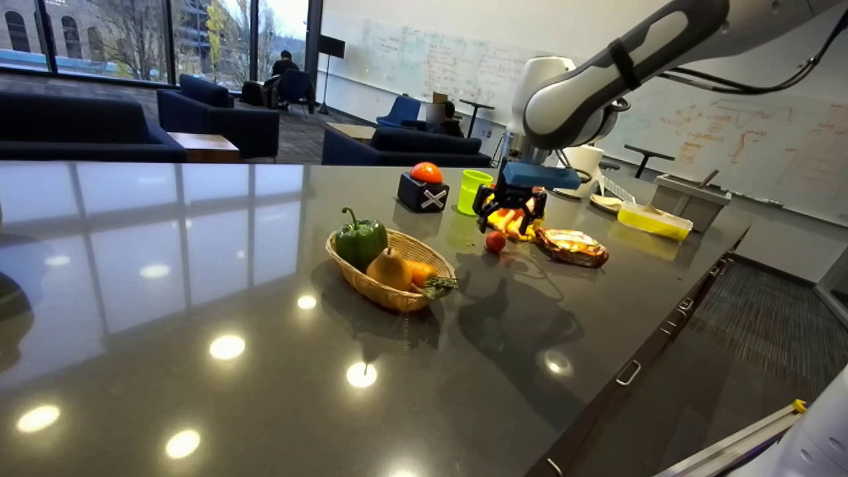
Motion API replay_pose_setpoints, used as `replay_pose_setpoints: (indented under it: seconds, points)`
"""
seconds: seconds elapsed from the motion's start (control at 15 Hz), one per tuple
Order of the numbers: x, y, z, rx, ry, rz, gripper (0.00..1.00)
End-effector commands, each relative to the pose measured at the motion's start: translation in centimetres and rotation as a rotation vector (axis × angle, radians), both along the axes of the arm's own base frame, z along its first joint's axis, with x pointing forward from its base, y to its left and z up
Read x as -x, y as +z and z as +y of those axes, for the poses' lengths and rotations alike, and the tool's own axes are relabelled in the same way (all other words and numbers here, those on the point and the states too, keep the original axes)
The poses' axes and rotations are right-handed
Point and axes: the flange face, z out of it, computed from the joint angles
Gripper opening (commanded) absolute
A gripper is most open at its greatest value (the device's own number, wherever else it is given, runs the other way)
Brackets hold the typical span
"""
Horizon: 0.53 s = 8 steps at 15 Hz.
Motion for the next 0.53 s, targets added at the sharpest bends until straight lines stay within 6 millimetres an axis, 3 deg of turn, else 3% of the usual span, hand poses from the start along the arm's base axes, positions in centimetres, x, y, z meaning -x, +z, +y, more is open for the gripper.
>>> replay_pose_setpoints:
  seconds: [0.0, 0.47]
  points:
    - [-0.3, -0.6, -1.0, 0.016, 0.024, -0.032, 1.0]
    - [-1.0, -2.4, -1.8, 0.006, 0.048, -0.054, 1.0]
